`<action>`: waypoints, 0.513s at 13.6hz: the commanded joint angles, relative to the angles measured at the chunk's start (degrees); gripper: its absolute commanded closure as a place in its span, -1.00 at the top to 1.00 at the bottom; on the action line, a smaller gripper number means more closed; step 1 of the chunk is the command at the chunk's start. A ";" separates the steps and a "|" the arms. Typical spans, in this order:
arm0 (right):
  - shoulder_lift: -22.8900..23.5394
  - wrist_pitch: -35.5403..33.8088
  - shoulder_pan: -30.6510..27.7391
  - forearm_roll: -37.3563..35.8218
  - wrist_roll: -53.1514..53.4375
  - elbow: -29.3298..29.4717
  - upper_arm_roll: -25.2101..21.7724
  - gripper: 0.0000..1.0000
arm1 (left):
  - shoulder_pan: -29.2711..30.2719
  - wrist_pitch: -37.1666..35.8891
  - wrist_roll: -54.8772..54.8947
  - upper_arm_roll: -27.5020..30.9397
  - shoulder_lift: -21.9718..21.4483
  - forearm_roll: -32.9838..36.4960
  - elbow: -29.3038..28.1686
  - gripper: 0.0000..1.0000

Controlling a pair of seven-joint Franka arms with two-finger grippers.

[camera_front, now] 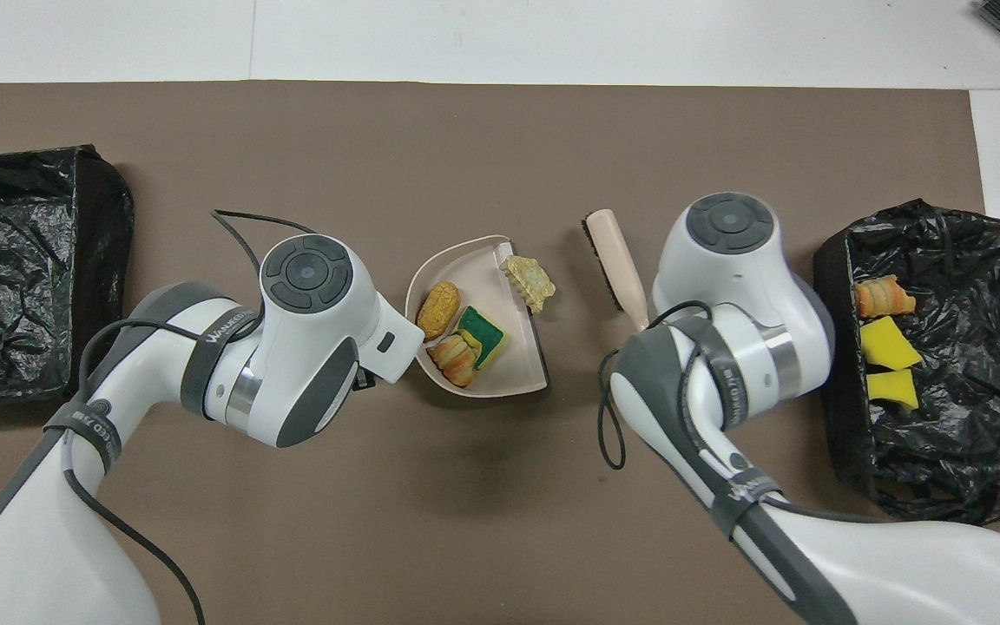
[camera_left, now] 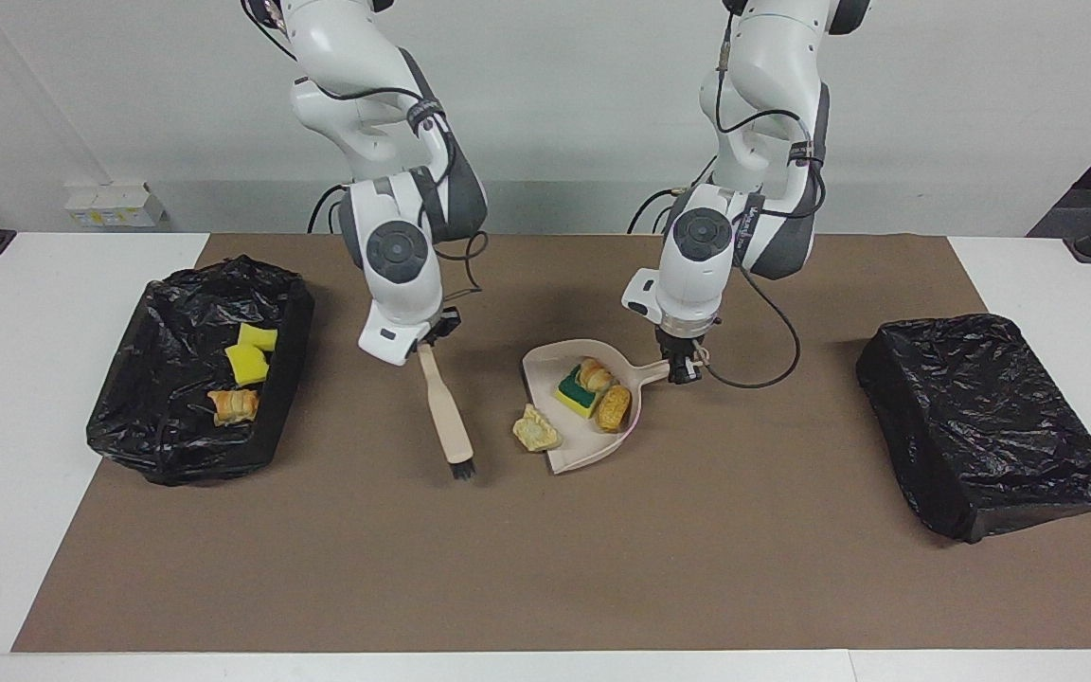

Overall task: Sweep and dump trash in bin
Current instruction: 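Sweep the last scraps into the dustpan with the right gripper's brush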

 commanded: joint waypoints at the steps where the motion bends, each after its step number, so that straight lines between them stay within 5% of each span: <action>1: 2.93 3.99 2.50 4.67 1.26 1.52 0.40 -1.00 | -0.33 1.45 1.91 0.23 -1.51 -0.88 -2.05 -1.00; 7: 2.15 4.18 9.62 15.86 10.04 1.70 0.49 -1.00 | -0.51 3.12 2.87 0.23 -1.60 -0.88 -2.75 -1.00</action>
